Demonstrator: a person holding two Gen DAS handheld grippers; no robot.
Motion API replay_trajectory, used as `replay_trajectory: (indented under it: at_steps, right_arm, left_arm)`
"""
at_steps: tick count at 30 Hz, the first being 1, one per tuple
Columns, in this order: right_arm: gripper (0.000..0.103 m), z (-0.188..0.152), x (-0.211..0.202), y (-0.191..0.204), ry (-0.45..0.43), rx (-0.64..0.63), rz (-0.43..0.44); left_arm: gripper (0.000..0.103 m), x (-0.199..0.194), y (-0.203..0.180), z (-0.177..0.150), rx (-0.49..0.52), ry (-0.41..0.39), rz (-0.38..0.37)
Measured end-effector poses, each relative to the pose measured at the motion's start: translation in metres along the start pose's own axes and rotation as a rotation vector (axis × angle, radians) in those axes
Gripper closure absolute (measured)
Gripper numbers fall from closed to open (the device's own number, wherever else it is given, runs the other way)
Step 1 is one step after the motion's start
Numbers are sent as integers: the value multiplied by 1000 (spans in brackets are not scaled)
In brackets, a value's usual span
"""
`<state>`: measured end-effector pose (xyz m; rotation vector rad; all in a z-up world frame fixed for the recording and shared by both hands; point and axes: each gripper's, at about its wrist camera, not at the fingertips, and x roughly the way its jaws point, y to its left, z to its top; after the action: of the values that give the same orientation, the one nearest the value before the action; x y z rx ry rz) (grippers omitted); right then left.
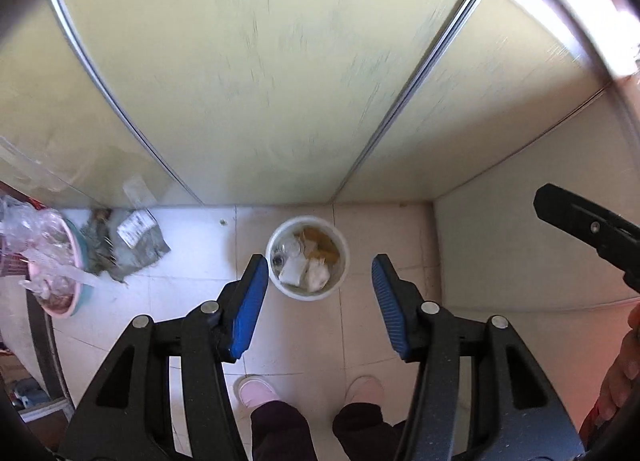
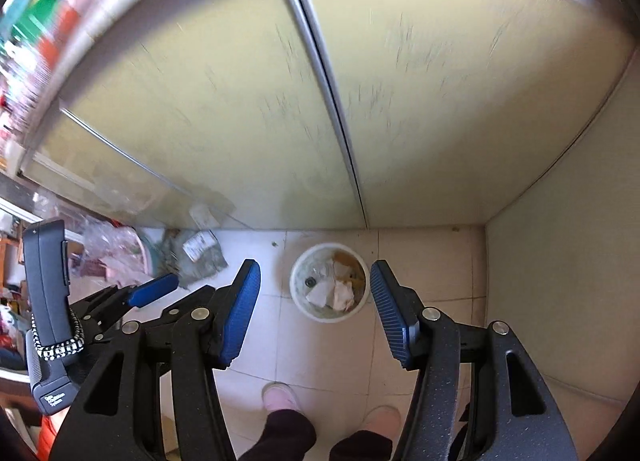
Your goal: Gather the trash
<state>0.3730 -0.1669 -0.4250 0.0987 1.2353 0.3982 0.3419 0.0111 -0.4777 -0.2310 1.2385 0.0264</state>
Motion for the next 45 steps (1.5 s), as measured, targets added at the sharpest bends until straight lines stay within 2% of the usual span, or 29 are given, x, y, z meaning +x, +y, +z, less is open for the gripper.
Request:
replay_trajectory:
  at_steps: [6,12,17,22,23,25,27,30,35,45]
  right_arm:
    - [50,16,-125,21,-144,-55,27]
    - [50,13,-262,54,-351,-153,36]
    - [50,-14,-364,91,-561,-198,61]
    - [49,-48,-425,131,-685,-213,83]
    - [48,-53,-432,136,-696,-217,86]
    - [44,-72,-446,150,-724,-226,79]
    - [36,-89,-457,157,-749,-229,71]
    - [22,-105,-468,164,-768,-226,74]
    - [3,-126,-473,175,-772,-236,57]
    - [0,-146,-477,186,-765,-248,28]
  left_arm:
    - [50,-144,-26,8,-5,-183,29]
    - [46,-307,-53,-5,-12,-429,14]
    - [43,-421,-62,-31,24,-623,-10]
    - [34,-503,-56,-69,82,-762,-28]
    - [32,-514,-54,-76,92,-778,-28]
    - [15,-534,-53,-92,109,-802,-26]
    - [7,-550,-50,-110,120,-831,-15]
    - [1,-563,-45,-133,143,-855,12]
    - [1,-572,-40,-160,153,-854,0]
    - [1,-580,-30,-181,143,-854,-13]
